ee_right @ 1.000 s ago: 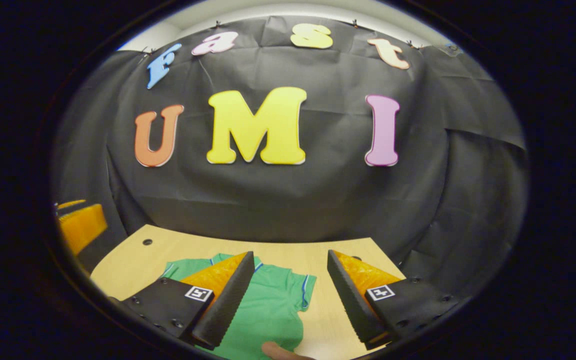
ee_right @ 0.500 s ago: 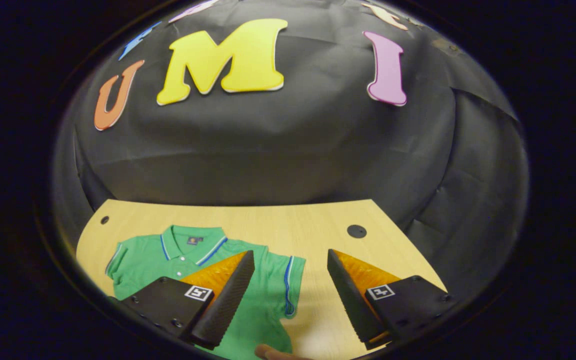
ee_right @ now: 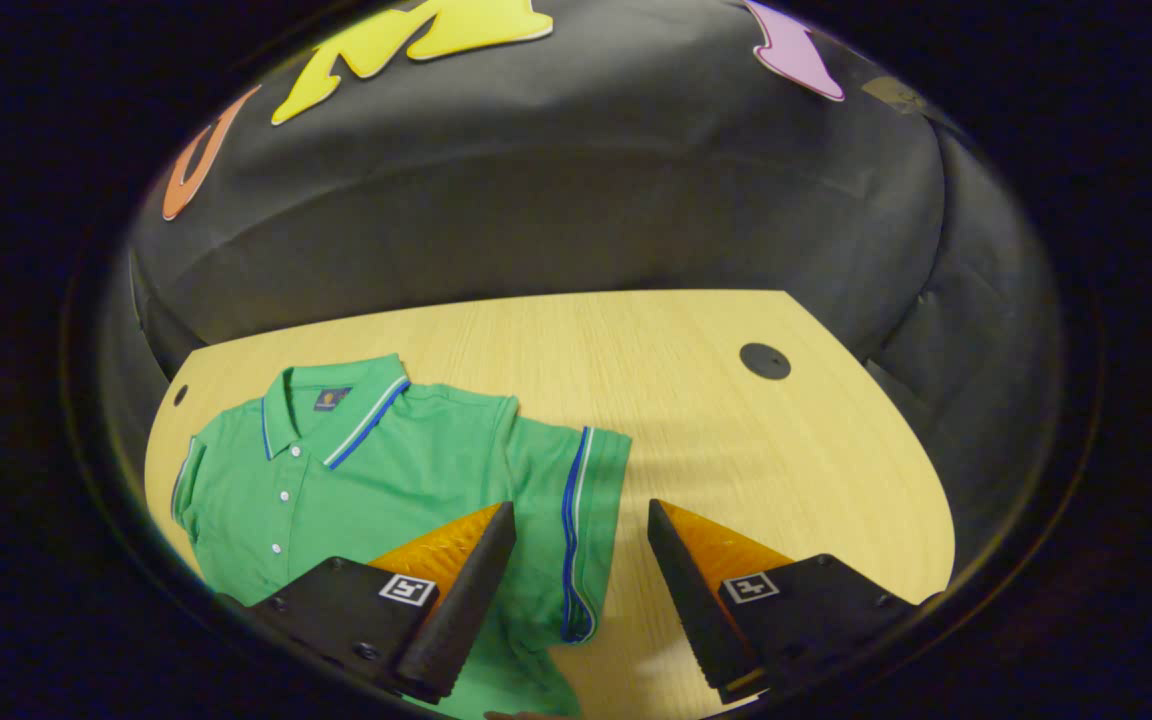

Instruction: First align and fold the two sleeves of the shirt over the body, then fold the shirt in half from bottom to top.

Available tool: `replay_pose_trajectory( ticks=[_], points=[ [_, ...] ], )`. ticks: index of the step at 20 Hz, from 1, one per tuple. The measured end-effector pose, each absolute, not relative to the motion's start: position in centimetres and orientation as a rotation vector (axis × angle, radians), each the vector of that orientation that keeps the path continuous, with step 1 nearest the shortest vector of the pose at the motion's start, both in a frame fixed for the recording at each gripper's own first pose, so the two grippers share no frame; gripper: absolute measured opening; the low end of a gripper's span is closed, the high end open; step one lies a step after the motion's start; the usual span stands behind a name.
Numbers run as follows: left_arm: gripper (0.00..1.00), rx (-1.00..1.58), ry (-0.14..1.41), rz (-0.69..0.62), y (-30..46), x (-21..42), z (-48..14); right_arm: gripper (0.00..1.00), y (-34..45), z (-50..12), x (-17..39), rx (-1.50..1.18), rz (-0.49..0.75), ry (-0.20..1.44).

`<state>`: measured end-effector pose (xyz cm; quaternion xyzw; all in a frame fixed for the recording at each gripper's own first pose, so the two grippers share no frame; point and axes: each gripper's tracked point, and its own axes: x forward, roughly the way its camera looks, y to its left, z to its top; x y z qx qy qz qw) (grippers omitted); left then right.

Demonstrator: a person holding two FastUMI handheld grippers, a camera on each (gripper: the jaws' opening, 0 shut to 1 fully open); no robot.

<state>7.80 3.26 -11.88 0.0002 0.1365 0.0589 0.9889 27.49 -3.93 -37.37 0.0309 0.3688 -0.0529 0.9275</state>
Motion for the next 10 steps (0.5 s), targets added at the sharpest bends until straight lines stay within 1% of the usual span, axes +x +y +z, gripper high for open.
replay_pose_trajectory(
  ticks=[1,2,3,6,7,9,10],
  points=[
    [0.98,-0.004,0.277,0.123,3.4,7.9,-12.1,0.88,-4.1,-38.0,27.4,0.063,-0.117,0.772],
    [0.98,-0.007,0.281,0.13,3.4,7.9,-12.2,0.84,-4.2,-38.4,27.5,0.073,-0.122,0.788],
    [0.98,-0.011,0.285,0.136,3.6,7.9,-12.3,0.71,-4.0,-38.6,27.4,0.087,-0.119,0.805],
    [0.98,-0.023,0.299,0.144,3.8,7.9,-12.9,0.69,-4.2,-38.8,28.2,0.091,-0.116,0.805],
    [0.98,-0.023,0.305,0.151,4.1,7.9,-13.2,0.58,-4.0,-38.8,28.4,0.095,-0.119,0.805],
    [0.99,-0.027,0.319,0.165,4.4,7.8,-13.7,0.47,-3.9,-38.9,28.3,0.098,-0.122,0.815],
    [0.98,-0.031,0.323,0.169,4.5,7.7,-13.7,0.47,-3.9,-38.7,28.2,0.1,-0.126,0.816]
  ],
)
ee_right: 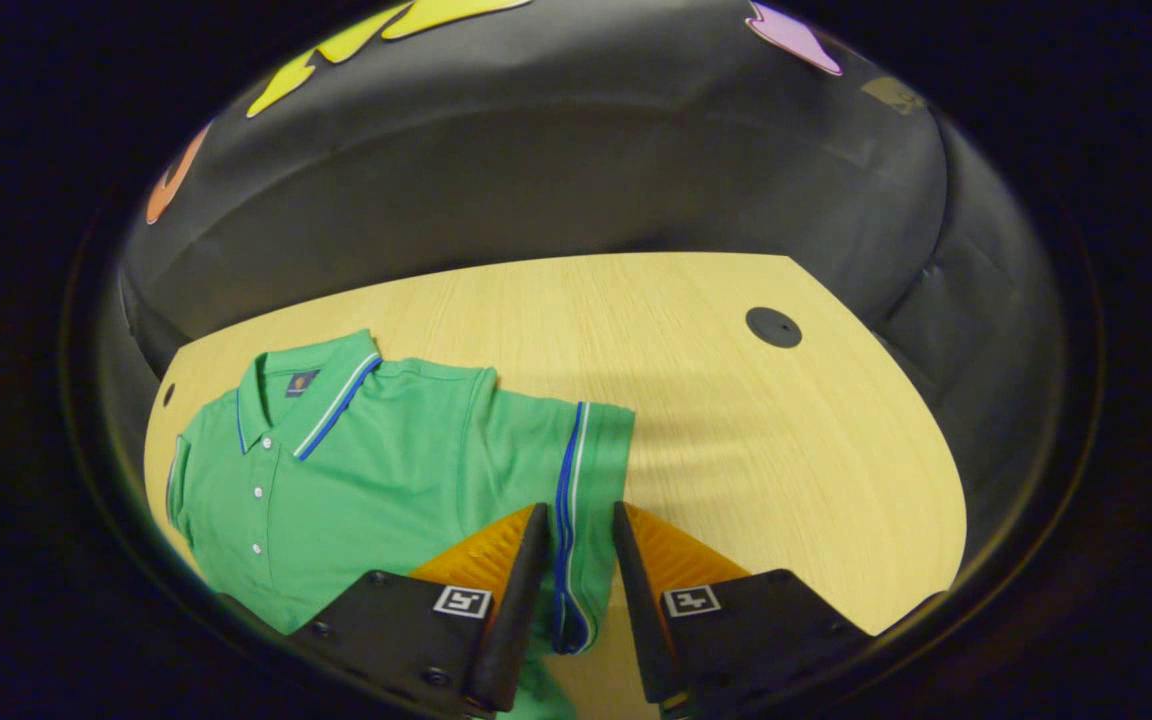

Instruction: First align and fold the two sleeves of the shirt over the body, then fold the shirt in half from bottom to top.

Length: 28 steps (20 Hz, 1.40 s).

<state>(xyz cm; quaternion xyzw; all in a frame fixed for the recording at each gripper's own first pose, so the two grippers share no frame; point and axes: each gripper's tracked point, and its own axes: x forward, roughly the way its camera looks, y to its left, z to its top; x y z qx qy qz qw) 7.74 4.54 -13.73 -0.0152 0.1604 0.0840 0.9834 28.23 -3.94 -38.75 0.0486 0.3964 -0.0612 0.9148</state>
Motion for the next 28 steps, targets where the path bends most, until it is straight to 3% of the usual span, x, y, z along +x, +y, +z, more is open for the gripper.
replay_pose_trajectory(
  ticks=[7,9,12,13,14,18,28],
  points=[
    [0.98,-0.025,0.316,0.167,5.5,7.3,-13.5,0.47,-5.1,-38.0,27.3,0.144,-0.157,0.845],
    [0.99,-0.028,0.317,0.168,5.7,7.0,-13.6,0.15,-5.2,-38.6,27.3,0.171,-0.158,0.843],
    [0.99,-0.03,0.323,0.169,5.9,6.5,-13.7,0.16,-5.4,-38.7,27.7,0.179,-0.148,0.844],
    [0.99,-0.029,0.323,0.167,5.8,6.3,-13.6,0.05,-5.2,-38.6,27.4,0.188,-0.144,0.842],
    [0.99,-0.026,0.319,0.166,5.9,6.1,-13.5,0.08,-5.3,-38.6,27.5,0.188,-0.144,0.843],
    [0.99,-0.006,0.287,0.163,6.4,5.6,-12.4,0.0,-4.7,-37.5,27.2,0.216,-0.134,0.838],
    [0.98,-0.004,0.248,0.129,8.6,3.3,-11.4,0.03,0.2,-31.5,26.9,0.248,-0.083,0.76]
  ],
)
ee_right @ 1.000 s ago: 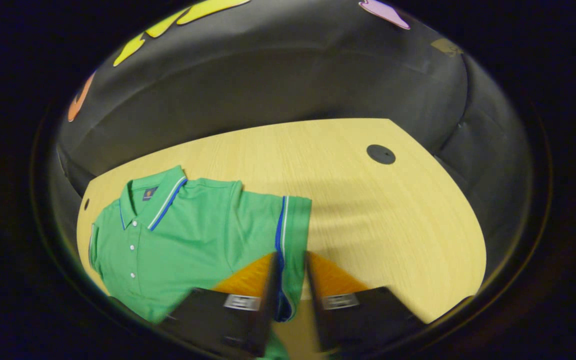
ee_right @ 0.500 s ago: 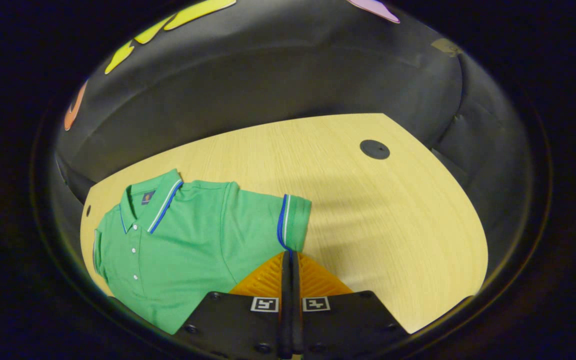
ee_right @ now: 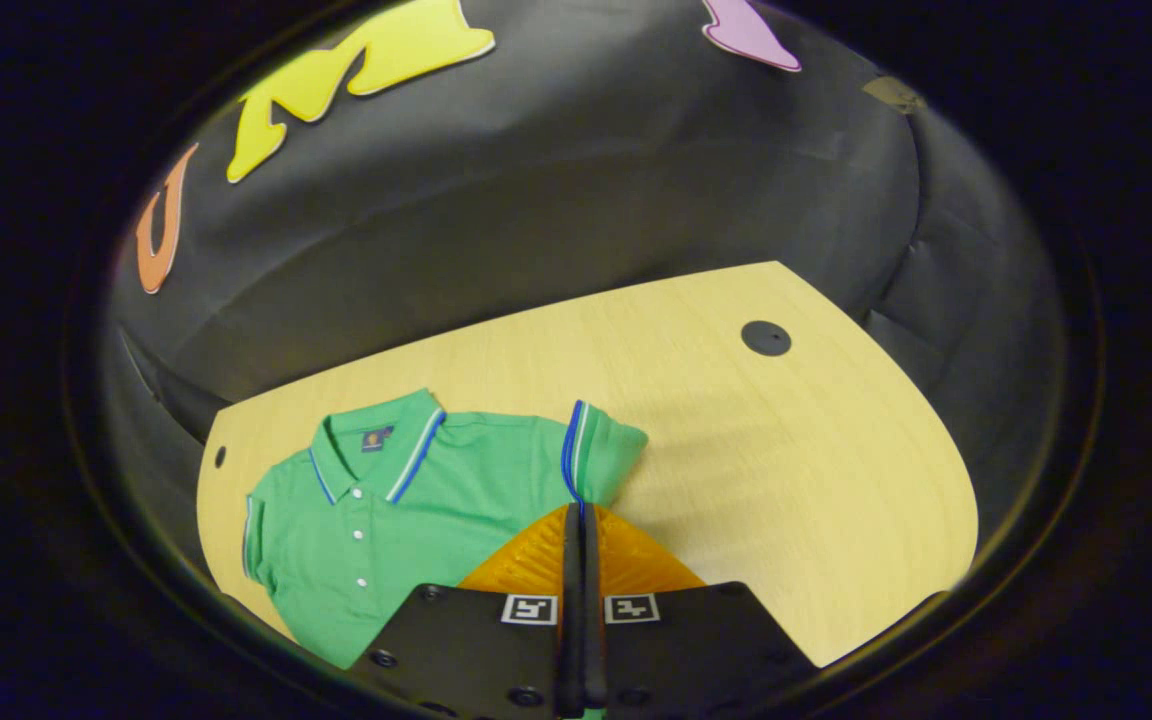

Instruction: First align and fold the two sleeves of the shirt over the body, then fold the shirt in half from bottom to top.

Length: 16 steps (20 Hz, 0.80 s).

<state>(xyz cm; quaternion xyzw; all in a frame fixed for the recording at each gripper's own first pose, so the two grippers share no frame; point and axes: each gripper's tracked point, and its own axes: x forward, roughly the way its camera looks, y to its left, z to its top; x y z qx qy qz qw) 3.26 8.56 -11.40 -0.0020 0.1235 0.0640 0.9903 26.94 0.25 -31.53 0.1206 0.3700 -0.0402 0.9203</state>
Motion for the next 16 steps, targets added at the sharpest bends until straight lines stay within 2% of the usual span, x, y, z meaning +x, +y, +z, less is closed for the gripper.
replay_pose_trajectory(
  ticks=[5,8,16],
  points=[
    [0.98,-0.014,0.274,0.123,10.3,2.5,-12.2,0.0,5.9,-30.9,27.0,0.209,0.016,0.75],
    [0.98,-0.016,0.283,0.119,11.4,2.1,-12.7,0.02,8.9,-31.6,26.5,0.195,0.066,0.776],
    [0.98,-0.028,0.306,0.129,14.0,1.9,-14.4,0.02,12.6,-35.0,24.9,0.121,0.126,0.845]
  ],
)
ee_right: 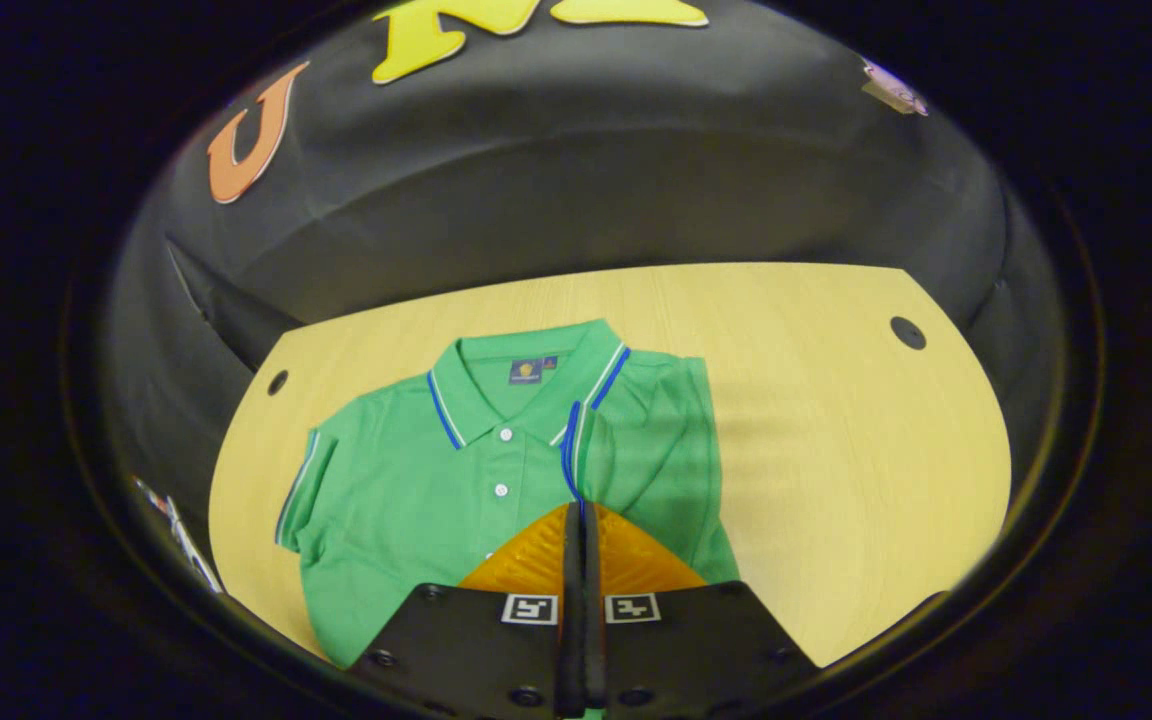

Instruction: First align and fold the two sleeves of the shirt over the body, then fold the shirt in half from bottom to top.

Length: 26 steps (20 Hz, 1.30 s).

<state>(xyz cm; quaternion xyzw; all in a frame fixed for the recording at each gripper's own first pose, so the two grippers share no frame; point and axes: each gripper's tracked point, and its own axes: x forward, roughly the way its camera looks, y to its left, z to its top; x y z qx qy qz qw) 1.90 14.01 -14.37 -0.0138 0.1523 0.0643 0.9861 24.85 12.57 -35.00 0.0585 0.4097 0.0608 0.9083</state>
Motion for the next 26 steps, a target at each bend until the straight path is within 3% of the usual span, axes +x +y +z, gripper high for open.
replay_pose_trajectory(
  ticks=[4,9,10,13,15,18,22,23,26],
  points=[
    [0.99,-0.024,0.331,0.138,15.3,2.2,-15.8,0.0,12.4,-36.0,24.7,0.124,0.099,0.854],
    [0.99,-0.1,0.37,0.093,14.8,3.6,-18.2,0.12,11.8,-36.3,24.4,0.116,0.064,0.861],
    [0.98,-0.102,0.38,0.089,14.8,4.1,-18.7,0.07,12.1,-36.0,24.2,0.131,0.074,0.854],
    [0.99,-0.109,0.408,0.06,14.7,5.6,-20.0,0.41,12.7,-34.5,23.6,0.153,0.101,0.824],
    [0.98,-0.096,0.414,0.046,14.9,6.7,-20.5,0.48,12.9,-33.4,22.4,0.171,0.11,0.821],
    [0.99,-0.067,0.414,0.043,15.6,8.7,-21.3,0.84,12.3,-31.1,20.5,0.182,0.099,0.8],
    [0.99,-0.028,0.423,0.031,16.2,12.1,-22.8,0.92,10.2,-27.2,17.3,0.119,0.064,0.736],
    [0.99,-0.022,0.434,0.033,16.4,12.9,-23.5,0.98,9.8,-26.2,16.5,0.113,0.065,0.719],
    [0.99,-0.004,0.466,0.038,16.8,15.5,-25.8,0.98,8.1,-23.5,13.5,0.082,0.052,0.676]
  ],
)
